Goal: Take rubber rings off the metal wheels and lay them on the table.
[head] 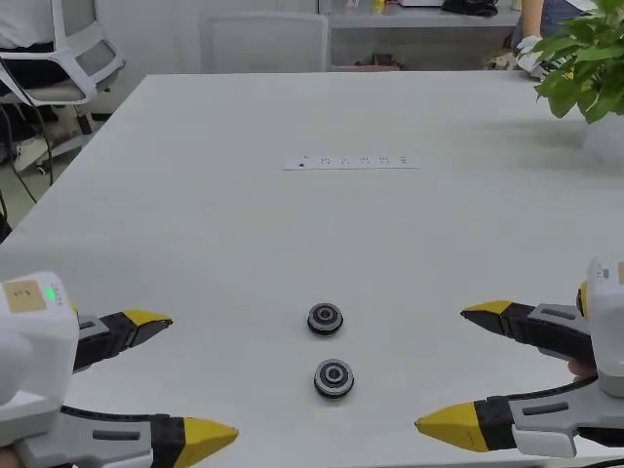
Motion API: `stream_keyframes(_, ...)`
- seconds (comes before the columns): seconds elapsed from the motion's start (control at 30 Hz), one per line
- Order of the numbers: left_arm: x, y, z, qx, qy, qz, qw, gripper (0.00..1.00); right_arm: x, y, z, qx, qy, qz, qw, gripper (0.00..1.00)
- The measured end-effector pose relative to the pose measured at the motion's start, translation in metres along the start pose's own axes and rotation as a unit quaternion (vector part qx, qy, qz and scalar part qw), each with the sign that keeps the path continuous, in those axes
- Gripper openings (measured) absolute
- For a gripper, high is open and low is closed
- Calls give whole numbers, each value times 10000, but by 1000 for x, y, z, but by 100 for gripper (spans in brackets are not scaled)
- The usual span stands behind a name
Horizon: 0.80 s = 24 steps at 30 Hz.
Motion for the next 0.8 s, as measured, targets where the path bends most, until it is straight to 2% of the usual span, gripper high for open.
stream_keyframes(0.4, 0, 2, 3, -59, -65, 33, 10000, 77, 0, -1, 0, 9, 6, -10, 10000, 84)
stream_keyframes(0.8, 0, 1, 1, 29, -71, 71, 9999, 73, 1, 2, -2, -50, 24, -32, 10000, 83)
Point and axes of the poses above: the centre of the closed fingertips' face, and the gripper's own axes: x roughly forward along the fingers, y roughly to its right, z roughly out of its underside, the point moved 7 cm from there along -x, roughly backward along the fingers
